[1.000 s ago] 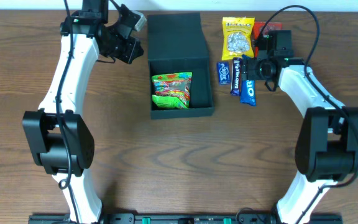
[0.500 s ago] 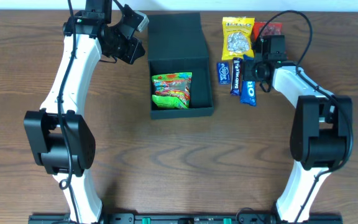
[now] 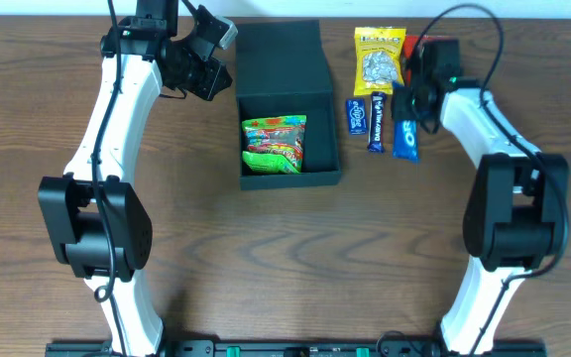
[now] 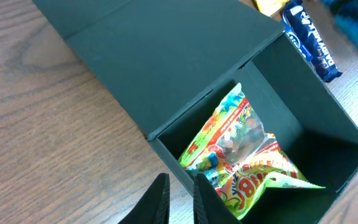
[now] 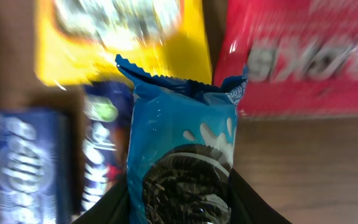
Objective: Pack container
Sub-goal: 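Place the Oreo pack into the box beside the Haribo bag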
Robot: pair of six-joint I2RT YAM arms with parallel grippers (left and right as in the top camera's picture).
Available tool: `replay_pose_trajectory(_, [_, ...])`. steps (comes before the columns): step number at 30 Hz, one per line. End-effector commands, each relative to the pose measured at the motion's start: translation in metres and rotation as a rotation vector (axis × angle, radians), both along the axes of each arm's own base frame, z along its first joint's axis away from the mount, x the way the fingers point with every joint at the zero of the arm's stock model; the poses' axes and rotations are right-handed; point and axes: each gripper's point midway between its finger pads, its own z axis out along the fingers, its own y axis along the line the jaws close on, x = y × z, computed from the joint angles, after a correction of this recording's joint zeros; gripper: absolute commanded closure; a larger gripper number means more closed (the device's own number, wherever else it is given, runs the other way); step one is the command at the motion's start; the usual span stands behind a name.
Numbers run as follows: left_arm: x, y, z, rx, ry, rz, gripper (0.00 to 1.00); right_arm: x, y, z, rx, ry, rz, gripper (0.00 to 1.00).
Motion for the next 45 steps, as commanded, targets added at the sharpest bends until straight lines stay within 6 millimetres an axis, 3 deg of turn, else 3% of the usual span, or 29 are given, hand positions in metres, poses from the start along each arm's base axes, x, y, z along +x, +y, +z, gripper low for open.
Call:
replay_pose_trajectory(1, [0.006, 0.001, 0.006, 0.008, -0.033, -0.007, 0.84, 0.019, 0.025, 0.100, 0.068, -0.187, 0.061, 0.76])
replay_pose_trajectory(5, [0.009, 0.002, 0.008, 0.006, -0.049, -0.005, 0.84, 0.008, 0.081, 0.128, 0.165, -0.206, 0.185, 0.76])
replay_pose_trajectory(7, [0.011, 0.001, 0.008, 0.006, -0.056, -0.005, 0.83, -0.002, 0.113, 0.128, 0.223, -0.181, 0.207, 0.75])
replay_pose_trajectory(13, [0.013, 0.001, 0.010, 0.004, -0.070, -0.005, 0.83, -0.030, 0.180, 0.114, 0.250, -0.109, 0.299, 0.75])
replay_pose_trajectory(19, [0.013, 0.001, 0.010, 0.004, -0.070, -0.005, 0.83, -0.056, 0.201, 0.078, 0.203, 0.030, 0.251, 0.79])
replay_pose_trajectory(24, [0.013, 0.001, 0.010, 0.004, -0.070, -0.005, 0.83, -0.057, 0.191, 0.069, 0.151, 0.051, 0.168, 0.78])
replay_pose_trajectory(29, [0.013, 0.001, 0.010, 0.004, -0.070, -0.005, 0.83, -0.054, 0.192, 0.070, 0.150, 0.037, 0.166, 0.33])
replay_pose_trajectory(32, [0.013, 0.001, 0.010, 0.004, -0.070, -0.005, 0.83, -0.051, 0.192, 0.076, 0.156, 0.018, 0.167, 0.20])
replay_pose_trajectory(34, [0.013, 0.001, 0.010, 0.004, -0.069, -0.005, 0.83, -0.045, 0.191, 0.086, 0.167, -0.016, 0.163, 0.01])
replay_pose_trajectory(41, [0.013, 0.001, 0.010, 0.001, -0.066, -0.007, 0.72, -0.002, 0.166, 0.139, 0.112, -0.263, 0.267, 0.01])
replay_pose_trajectory(45, [0.012, 0.000, 0.010, -0.002, -0.066, -0.008, 0.62, 0.026, 0.104, 0.126, -0.094, -0.298, 0.147, 0.01])
